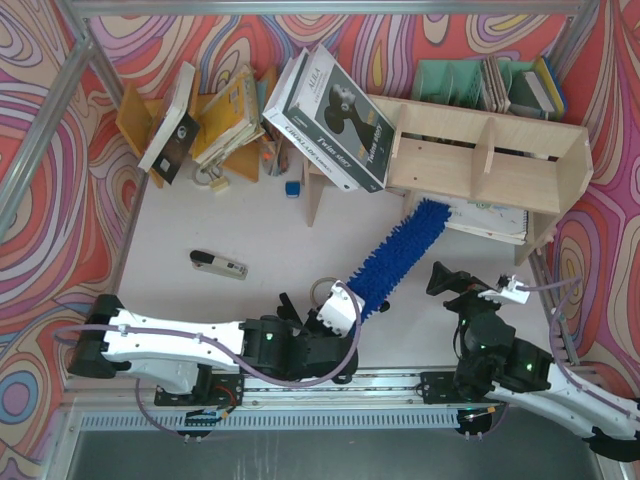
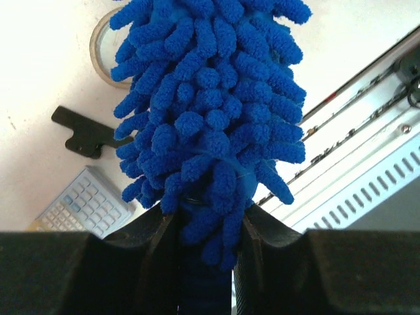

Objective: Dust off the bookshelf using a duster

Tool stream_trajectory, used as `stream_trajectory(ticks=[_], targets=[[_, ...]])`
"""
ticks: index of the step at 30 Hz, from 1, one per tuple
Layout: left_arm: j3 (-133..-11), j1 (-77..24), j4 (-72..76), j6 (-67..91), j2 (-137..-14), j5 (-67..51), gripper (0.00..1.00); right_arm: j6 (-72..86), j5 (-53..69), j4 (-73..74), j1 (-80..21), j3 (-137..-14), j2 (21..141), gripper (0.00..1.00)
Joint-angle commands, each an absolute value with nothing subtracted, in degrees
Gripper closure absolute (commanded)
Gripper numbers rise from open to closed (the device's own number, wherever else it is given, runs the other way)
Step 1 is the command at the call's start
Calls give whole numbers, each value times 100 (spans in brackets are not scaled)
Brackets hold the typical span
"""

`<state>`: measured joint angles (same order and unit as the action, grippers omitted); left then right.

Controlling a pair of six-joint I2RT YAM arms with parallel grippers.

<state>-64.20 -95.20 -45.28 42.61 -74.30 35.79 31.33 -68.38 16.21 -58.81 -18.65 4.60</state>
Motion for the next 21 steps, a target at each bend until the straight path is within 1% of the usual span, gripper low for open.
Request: stream_trajectory(ticks=[1, 7, 11, 13, 17, 21], targets=[[-6651, -9355, -3654, 4039, -7709, 3780, 100, 3196, -7004, 1710, -5880, -1809, 273, 1], [-6803, -9315, -3329, 3893, -7948, 4098, 100, 2891, -6855, 1480, -5880, -1811, 288, 1], [-6630, -9130, -3254, 4045, -7875, 4141, 100, 3190, -6696, 1732, -5880, -2287, 783, 1], [-6551, -9078, -3217, 4068, -7821, 4234, 100, 3598, -6769, 2186, -5880, -2761, 1240, 1], [-6408, -8985, -3063, 4102, -7745, 4258, 100, 4711, -7152, 3959, -5880, -3816, 2079, 1], [-6284, -8937, -2979, 4192, -7758, 4322, 100, 5134, -7336, 4971, -5919, -4415, 2026, 1]])
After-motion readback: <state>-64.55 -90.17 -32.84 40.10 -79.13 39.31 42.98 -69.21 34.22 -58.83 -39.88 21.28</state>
